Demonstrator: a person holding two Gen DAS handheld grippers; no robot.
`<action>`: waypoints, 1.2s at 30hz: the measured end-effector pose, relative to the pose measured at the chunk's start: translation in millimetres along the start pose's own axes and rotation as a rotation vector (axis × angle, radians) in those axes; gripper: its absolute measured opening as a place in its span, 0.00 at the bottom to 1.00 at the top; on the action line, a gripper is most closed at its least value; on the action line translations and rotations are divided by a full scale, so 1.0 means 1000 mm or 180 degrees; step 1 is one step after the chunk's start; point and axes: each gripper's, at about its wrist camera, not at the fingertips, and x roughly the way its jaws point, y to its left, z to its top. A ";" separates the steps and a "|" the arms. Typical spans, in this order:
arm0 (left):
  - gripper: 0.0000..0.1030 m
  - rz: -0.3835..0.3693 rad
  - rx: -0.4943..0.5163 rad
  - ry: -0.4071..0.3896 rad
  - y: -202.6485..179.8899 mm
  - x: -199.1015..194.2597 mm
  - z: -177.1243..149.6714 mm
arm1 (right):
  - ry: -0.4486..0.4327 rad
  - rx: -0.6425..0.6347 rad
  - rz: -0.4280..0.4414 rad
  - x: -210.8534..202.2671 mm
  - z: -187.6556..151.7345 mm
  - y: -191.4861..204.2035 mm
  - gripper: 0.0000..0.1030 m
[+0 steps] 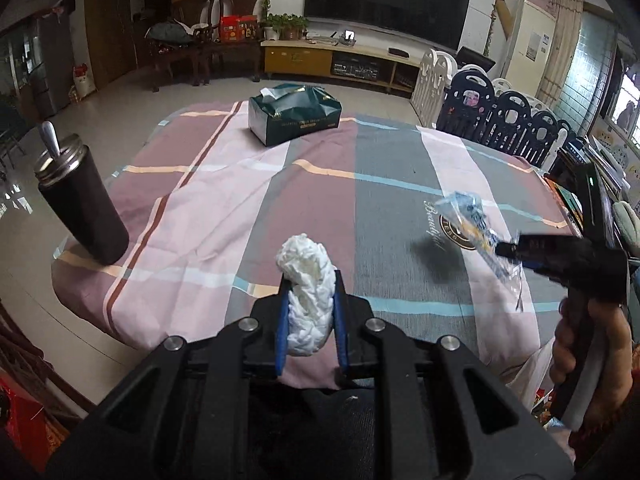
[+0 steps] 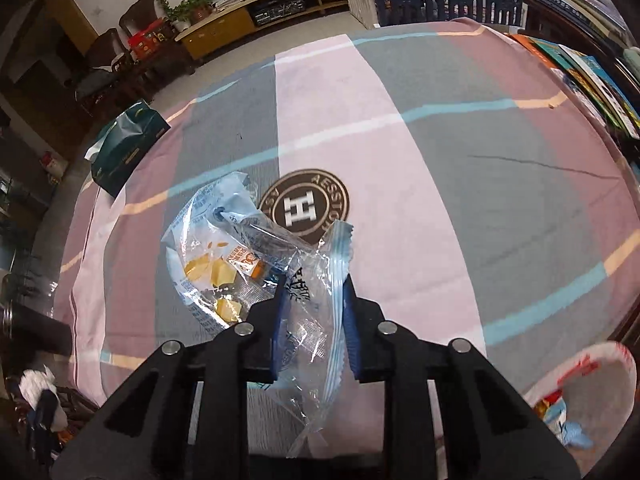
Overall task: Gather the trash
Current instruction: 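Grasp the clear snack packet with the right tool while the left tool holds the tissue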
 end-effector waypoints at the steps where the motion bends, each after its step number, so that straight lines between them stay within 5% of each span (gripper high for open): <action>1: 0.19 -0.0001 0.0002 -0.0032 0.000 -0.005 0.000 | -0.0017 0.0050 -0.0018 -0.006 -0.010 -0.002 0.25; 6: 0.19 -0.0066 -0.0031 -0.0106 -0.001 -0.020 0.002 | 0.0027 0.0414 -0.0140 -0.016 -0.034 -0.017 0.25; 12: 0.19 -0.0149 -0.0050 -0.0179 0.000 -0.031 0.006 | 0.0152 0.0518 0.0036 -0.016 -0.054 -0.006 0.28; 23: 0.19 -0.0152 -0.0094 -0.0178 0.004 -0.033 0.009 | 0.0133 0.0225 -0.0069 -0.026 -0.067 0.014 0.58; 36: 0.19 -0.0150 -0.0160 -0.0165 0.010 -0.030 0.009 | -0.0147 -0.0047 -0.0511 -0.038 -0.064 0.015 0.67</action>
